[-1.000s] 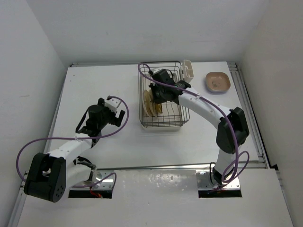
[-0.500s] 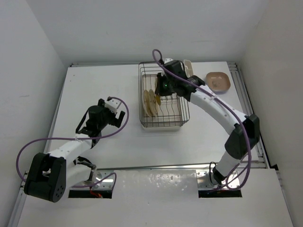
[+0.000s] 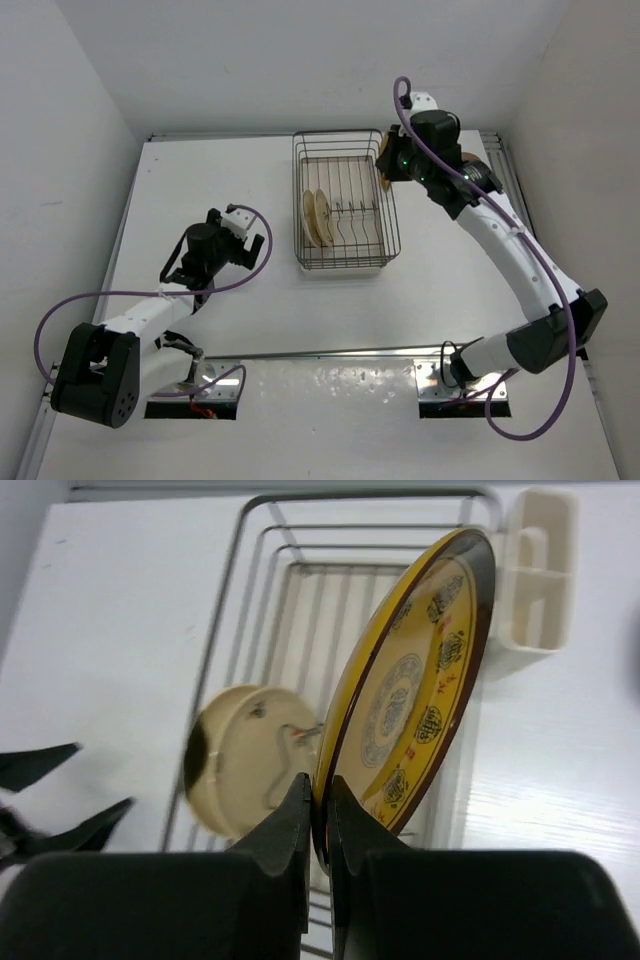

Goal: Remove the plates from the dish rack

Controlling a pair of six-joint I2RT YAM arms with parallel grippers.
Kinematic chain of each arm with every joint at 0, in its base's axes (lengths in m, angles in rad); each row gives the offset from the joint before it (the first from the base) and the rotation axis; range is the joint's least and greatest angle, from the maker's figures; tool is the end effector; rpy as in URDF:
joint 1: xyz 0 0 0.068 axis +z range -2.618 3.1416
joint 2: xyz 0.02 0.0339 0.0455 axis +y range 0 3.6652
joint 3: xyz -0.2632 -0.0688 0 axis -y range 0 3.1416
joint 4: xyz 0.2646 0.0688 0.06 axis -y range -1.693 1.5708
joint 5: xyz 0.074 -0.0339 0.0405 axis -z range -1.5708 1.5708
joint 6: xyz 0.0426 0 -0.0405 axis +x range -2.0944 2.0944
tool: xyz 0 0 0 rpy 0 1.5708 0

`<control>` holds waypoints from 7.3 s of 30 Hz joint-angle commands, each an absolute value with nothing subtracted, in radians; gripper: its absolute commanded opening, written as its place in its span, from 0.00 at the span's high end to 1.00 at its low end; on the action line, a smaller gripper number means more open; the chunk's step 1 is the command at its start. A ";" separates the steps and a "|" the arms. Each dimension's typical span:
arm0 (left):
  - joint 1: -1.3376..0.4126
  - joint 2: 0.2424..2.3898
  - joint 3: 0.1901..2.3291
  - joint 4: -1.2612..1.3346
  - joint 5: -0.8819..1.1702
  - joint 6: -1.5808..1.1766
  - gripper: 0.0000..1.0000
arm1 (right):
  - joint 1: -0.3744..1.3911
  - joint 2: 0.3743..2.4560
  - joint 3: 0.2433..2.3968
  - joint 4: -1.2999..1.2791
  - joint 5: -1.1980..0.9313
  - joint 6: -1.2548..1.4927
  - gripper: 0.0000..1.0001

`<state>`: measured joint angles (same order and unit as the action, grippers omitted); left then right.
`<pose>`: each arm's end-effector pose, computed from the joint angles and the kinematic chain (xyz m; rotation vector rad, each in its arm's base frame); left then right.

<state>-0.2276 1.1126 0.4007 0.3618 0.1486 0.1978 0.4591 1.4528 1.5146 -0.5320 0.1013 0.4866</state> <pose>0.2443 -0.0630 0.1823 0.5024 1.8533 -0.1627 0.3185 0.1526 0.3984 0.0930 2.0716 0.4856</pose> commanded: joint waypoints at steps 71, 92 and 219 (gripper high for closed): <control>-0.221 1.152 0.405 0.465 0.138 0.235 0.01 | 0.015 1.910 1.304 -0.589 0.212 0.238 0.74; -0.215 1.140 0.422 0.480 0.042 0.206 0.09 | 0.083 1.247 1.201 -0.308 -0.446 0.307 0.91; -0.160 1.075 0.476 0.362 -0.218 0.118 0.37 | 0.060 2.023 1.509 -0.772 0.525 0.232 0.68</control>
